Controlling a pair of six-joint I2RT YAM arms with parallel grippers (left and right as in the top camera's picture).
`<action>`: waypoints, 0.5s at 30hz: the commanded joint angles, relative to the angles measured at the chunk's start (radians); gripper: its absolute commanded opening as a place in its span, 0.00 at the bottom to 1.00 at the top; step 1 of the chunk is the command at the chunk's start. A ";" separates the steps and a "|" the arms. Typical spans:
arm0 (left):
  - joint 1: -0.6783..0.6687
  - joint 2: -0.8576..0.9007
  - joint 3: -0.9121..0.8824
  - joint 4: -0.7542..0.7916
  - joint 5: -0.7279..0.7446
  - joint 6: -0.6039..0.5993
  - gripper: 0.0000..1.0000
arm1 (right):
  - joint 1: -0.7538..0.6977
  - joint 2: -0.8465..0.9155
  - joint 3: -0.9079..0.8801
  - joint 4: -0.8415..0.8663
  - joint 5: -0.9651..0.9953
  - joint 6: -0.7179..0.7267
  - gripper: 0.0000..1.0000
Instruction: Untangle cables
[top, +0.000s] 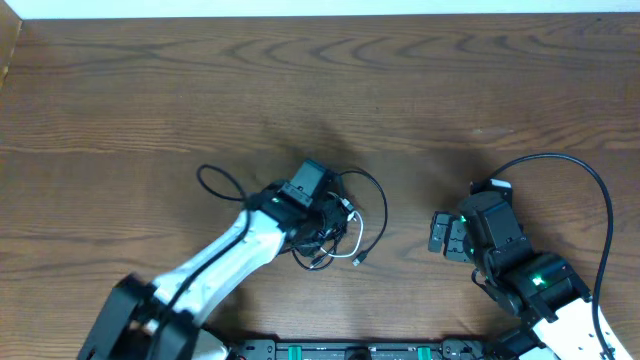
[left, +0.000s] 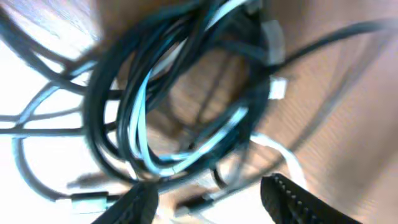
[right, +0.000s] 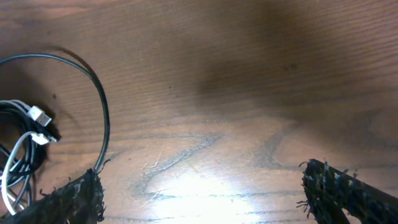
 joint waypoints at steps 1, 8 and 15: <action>0.004 -0.167 0.004 -0.057 -0.098 0.035 0.60 | -0.008 -0.002 0.002 -0.002 0.020 0.016 0.99; -0.073 -0.230 -0.018 -0.203 -0.174 -0.219 0.80 | -0.008 -0.002 0.002 -0.008 0.019 0.017 0.99; -0.127 -0.060 -0.037 -0.107 -0.288 -0.344 0.79 | -0.008 -0.002 0.002 -0.031 0.011 0.017 0.99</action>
